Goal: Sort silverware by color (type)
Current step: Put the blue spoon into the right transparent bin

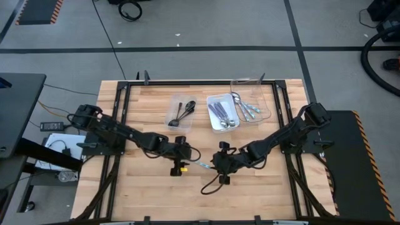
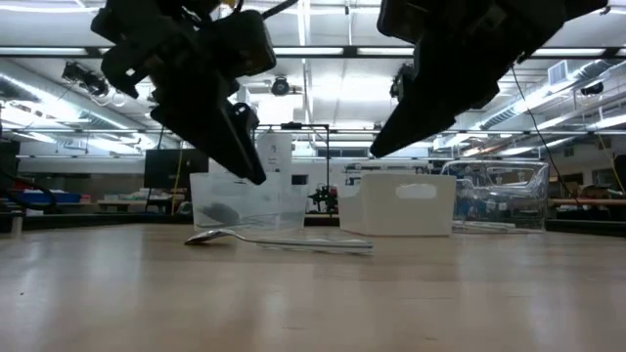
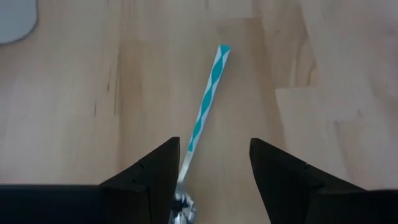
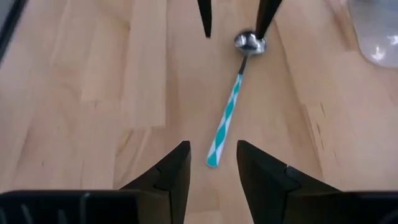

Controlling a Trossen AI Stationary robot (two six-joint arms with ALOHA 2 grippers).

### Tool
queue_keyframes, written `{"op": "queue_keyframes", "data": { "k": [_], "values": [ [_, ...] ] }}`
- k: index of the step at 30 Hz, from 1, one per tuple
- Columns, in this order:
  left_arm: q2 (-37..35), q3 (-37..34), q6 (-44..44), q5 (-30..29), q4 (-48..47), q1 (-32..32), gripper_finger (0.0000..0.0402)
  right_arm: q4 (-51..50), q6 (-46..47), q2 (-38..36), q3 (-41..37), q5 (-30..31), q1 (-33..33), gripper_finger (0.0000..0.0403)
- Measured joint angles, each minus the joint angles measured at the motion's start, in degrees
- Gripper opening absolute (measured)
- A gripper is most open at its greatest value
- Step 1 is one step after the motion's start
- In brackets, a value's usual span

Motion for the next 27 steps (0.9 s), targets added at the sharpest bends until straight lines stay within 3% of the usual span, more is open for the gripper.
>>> {"op": "queue_keyframes", "data": {
  "k": [9, 16, 27],
  "values": [
    [3.0, 1.1, 0.2, 3.2, -1.5, 2.2, 0.0203, 2.6, -0.6, 0.0, -0.2, 0.1, 0.8, 0.0140],
    [7.6, 9.4, 0.8, 3.5, -15.4, 2.4, 0.0203, 2.1, -1.5, 0.0, -0.2, 0.2, 0.8, 0.0140],
    [13.2, 18.3, 1.9, 5.4, -27.6, 2.8, 0.0203, -4.0, -1.0, -0.1, -0.1, -0.5, 1.2, 0.0140]
  ]
}}
